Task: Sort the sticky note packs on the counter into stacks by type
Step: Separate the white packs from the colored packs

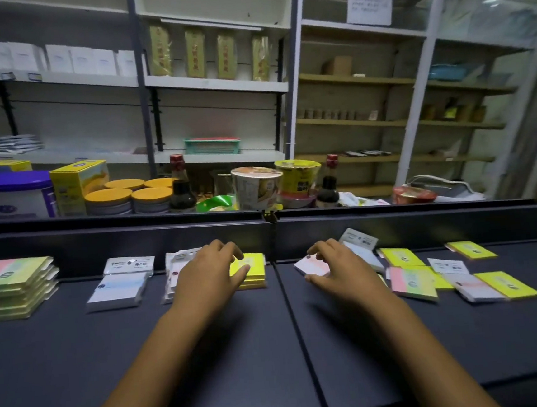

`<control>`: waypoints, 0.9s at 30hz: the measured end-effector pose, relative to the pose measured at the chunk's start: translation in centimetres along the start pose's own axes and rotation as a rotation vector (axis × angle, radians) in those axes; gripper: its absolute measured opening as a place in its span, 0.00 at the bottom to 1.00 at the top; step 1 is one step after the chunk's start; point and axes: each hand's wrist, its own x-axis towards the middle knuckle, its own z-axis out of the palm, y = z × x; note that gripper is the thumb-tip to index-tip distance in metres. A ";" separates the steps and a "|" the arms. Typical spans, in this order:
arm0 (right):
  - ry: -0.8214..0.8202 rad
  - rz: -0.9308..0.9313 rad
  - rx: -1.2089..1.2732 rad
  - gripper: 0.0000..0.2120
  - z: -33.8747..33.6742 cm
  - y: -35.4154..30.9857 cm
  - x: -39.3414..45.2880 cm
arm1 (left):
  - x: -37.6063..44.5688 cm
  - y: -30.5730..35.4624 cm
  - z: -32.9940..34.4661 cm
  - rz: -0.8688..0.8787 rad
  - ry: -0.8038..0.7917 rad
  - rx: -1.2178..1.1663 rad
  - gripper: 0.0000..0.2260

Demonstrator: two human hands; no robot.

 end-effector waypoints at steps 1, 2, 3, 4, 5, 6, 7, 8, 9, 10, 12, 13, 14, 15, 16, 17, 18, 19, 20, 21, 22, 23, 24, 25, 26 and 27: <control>-0.004 0.004 -0.015 0.20 -0.9 0.8 -0.8 | 0.0 1.3 0.1 0.016 -0.021 0.014 0.12; -0.004 0.012 -0.031 0.21 -1.7 1.6 -1.7 | 0.0 2.7 0.1 0.032 -0.034 0.026 0.13; -0.003 0.024 -0.046 0.21 -2.6 2.5 -2.7 | -0.1 4.1 0.2 0.046 -0.038 0.034 0.13; -0.006 0.038 -0.058 0.21 -3.4 3.4 -3.7 | -0.3 5.5 0.2 0.059 -0.039 0.038 0.13; -0.013 0.052 -0.066 0.21 -4.2 4.3 -4.7 | -0.6 6.9 0.2 0.071 -0.041 0.042 0.13; -0.021 0.066 -0.072 0.22 -5.0 5.3 -5.8 | -0.9 8.3 0.2 0.083 -0.048 0.048 0.13; -0.024 0.078 -0.079 0.22 -5.9 6.3 -6.9 | -1.3 9.7 0.3 0.094 -0.059 0.052 0.14; -0.029 0.092 -0.085 0.22 -6.8 7.3 -8.0 | -1.9 11.1 0.3 0.101 -0.072 0.052 0.14; -0.033 0.108 -0.092 0.22 -7.7 8.3 -9.2 | -2.5 12.6 0.3 0.104 -0.086 0.049 0.14; -0.035 0.121 -0.101 0.22 -8.6 9.2 -10.4 | -3.1 14.0 0.4 0.104 -0.098 0.046 0.14; -0.042 0.139 -0.120 0.23 -10.4 11.2 -12.9 | -4.5 17.2 0.4 0.110 -0.122 0.050 0.15; -0.045 0.144 -0.128 0.24 -11.2 11.9 -13.9 | -5.2 18.5 0.5 0.113 -0.133 0.050 0.15; -0.047 0.149 -0.131 0.24 -11.8 12.7 -14.8 | -5.8 19.6 0.5 0.117 -0.139 0.045 0.15; -0.048 0.155 -0.129 0.25 -12.6 13.5 -15.9 | -6.5 20.9 0.6 0.120 -0.141 0.038 0.15; -0.048 0.159 -0.123 0.25 -13.3 14.2 -16.9 | -7.1 22.1 0.6 0.116 -0.139 0.032 0.15; -0.048 0.162 -0.117 0.25 -13.9 14.9 -17.8 | -7.7 23.2 0.7 0.110 -0.133 0.025 0.15; -0.047 0.164 -0.116 0.25 -14.5 15.5 -18.7 | -8.3 24.3 0.7 0.103 -0.128 0.020 0.14; -0.050 0.164 -0.121 0.25 -15.1 16.0 -19.5 | -8.8 25.3 0.8 0.097 -0.122 0.018 0.14; -0.053 0.162 -0.125 0.25 -15.5 16.4 -20.2 | -9.2 26.2 0.9 0.094 -0.120 0.018 0.14; -0.055 0.160 -0.125 0.25 -15.9 16.9 -20.9 | -9.6 27.0 0.9 0.092 -0.120 0.016 0.13; -0.053 0.157 -0.120 0.26 -16.3 17.4 -21.4 | -9.9 27.7 1.0 0.089 -0.121 0.014 0.13; -0.050 0.155 -0.116 0.26 -16.6 17.8 -21.8 | -10.1 28.4 1.1 0.084 -0.119 0.010 0.13; -0.048 0.154 -0.112 0.26 -16.9 18.1 -22.1 | -10.3 29.0 1.1 0.080 -0.115 0.009 0.13; -0.049 0.153 -0.107 0.26 -17.2 18.5 -22.3 | -10.5 29.4 1.1 0.077 -0.108 0.012 0.13; -0.049 0.152 -0.101 0.26 -17.4 18.8 -22.3 | -10.6 29.7 1.1 0.073 -0.100 0.016 0.12; -0.048 0.149 -0.094 0.26 -17.6 19.0 -22.3 | -10.6 29.9 1.1 0.067 -0.091 0.020 0.12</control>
